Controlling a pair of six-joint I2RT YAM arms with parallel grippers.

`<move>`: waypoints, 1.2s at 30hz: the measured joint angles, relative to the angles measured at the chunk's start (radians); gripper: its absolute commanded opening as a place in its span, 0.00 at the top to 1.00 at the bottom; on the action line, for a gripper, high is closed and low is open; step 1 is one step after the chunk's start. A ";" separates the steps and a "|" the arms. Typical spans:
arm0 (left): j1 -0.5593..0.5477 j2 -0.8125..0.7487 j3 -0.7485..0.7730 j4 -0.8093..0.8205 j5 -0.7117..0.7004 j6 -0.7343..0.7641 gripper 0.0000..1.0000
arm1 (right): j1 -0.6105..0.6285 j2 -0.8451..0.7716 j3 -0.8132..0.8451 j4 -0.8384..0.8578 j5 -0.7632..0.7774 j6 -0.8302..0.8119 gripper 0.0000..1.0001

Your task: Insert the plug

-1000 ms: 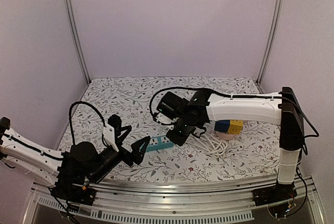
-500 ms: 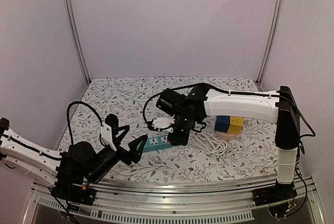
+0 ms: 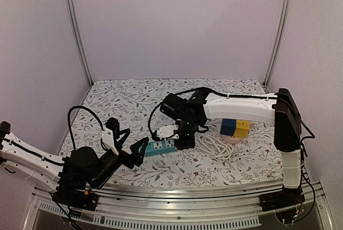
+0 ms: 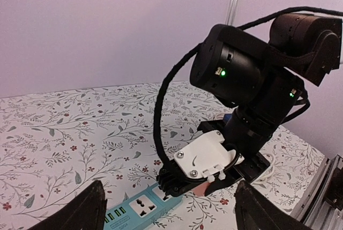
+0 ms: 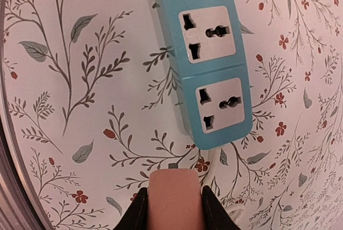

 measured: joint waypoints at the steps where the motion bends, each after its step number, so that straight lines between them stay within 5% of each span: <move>1: 0.002 0.001 -0.002 0.003 -0.001 -0.001 0.18 | 0.000 0.000 0.000 0.004 0.000 -0.020 1.00; 15: 0.011 -0.001 -0.025 0.018 -0.005 -0.014 0.18 | -0.003 0.037 0.051 0.024 0.035 -0.214 1.00; 36: 0.013 -0.007 -0.029 0.033 -0.002 -0.014 0.19 | -0.003 0.153 0.185 0.007 0.040 -0.264 1.00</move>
